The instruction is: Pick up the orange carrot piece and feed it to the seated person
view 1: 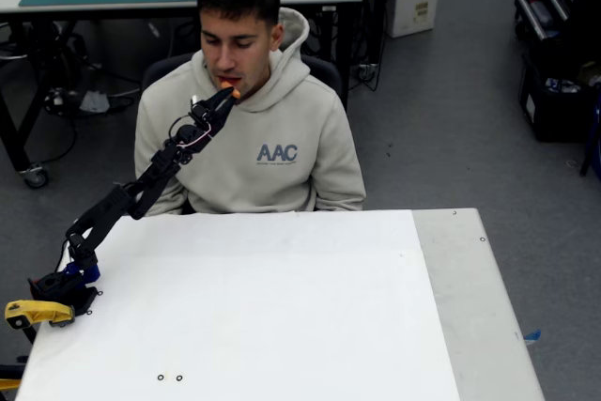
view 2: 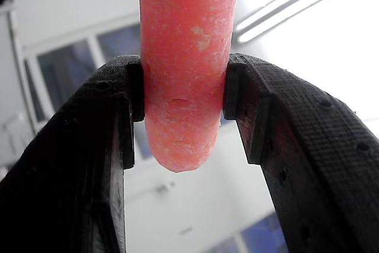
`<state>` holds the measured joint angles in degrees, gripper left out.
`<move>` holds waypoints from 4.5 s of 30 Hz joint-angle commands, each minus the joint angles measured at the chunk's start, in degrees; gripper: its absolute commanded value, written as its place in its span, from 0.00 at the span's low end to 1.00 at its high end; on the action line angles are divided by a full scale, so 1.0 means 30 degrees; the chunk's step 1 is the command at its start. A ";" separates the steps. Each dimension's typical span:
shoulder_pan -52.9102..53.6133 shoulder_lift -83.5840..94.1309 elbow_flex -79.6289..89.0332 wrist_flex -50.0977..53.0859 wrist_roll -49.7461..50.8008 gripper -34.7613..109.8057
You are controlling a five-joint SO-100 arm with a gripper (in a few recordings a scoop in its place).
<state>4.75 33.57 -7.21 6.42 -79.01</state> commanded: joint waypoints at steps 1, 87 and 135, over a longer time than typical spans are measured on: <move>-0.0234 0.1113 -0.1875 -0.0469 -0.0234 0.23; 0.5361 0.0322 0.1318 -0.0381 0.0059 0.22; 0.3193 3.3750 4.8105 -0.0439 2.1592 0.22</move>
<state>14.85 122.34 131.66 6.33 -18.72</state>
